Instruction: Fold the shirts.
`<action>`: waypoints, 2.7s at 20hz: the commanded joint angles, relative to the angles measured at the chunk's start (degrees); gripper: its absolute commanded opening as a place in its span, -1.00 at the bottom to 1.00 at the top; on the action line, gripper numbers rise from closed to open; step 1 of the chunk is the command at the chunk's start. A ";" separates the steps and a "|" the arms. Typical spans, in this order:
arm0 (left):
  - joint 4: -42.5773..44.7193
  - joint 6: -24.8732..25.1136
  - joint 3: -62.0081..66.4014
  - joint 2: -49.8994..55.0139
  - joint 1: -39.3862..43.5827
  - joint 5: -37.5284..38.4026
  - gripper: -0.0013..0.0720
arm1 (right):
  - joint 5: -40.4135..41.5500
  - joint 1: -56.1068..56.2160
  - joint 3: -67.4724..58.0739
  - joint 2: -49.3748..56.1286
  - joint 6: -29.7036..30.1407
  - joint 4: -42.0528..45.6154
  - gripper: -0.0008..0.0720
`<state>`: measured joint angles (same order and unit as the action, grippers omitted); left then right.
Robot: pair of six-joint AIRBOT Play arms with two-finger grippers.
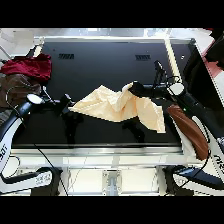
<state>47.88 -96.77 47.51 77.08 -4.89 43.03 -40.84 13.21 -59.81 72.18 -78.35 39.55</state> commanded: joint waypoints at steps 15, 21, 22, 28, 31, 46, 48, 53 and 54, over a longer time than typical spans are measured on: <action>-5.57 -0.33 -1.09 7.65 2.43 -5.16 0.39 | -0.26 0.04 -0.07 -0.04 0.00 1.38 -0.93; -10.69 11.82 3.65 4.07 2.43 -7.98 -0.94 | -0.11 -0.02 -0.50 -3.69 0.17 4.04 -0.94; -10.64 15.63 5.40 1.05 1.22 -7.50 -0.94 | -1.11 -0.02 -1.29 -6.16 0.11 7.54 -0.94; -10.62 26.77 12.46 -28.00 -10.38 -9.11 -0.94 | -16.76 -0.02 -10.88 -27.98 -2.58 25.62 -0.94; -9.09 29.73 16.11 -41.94 -14.49 -9.77 -0.94 | -16.48 0.04 -17.42 -36.24 -3.48 23.91 -0.94; 15.19 19.63 33.51 -16.09 -10.43 5.25 -0.95 | -29.35 0.04 -24.76 -11.19 -4.76 25.18 -0.94; 15.17 19.63 33.51 -5.81 -7.52 2.69 -0.95 | -23.82 0.04 -21.66 -2.43 -4.72 25.18 -0.94; 14.47 19.58 33.64 10.88 -2.97 -9.44 1.00 | 3.02 -0.04 -21.16 16.76 -7.13 24.59 0.24; 14.56 19.63 33.68 10.99 -2.99 -12.74 0.98 | 7.87 -0.07 -21.35 17.66 -7.98 24.72 0.26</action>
<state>62.52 -77.19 80.99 81.76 -9.50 39.07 -48.80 13.21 -81.65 82.35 -84.09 64.49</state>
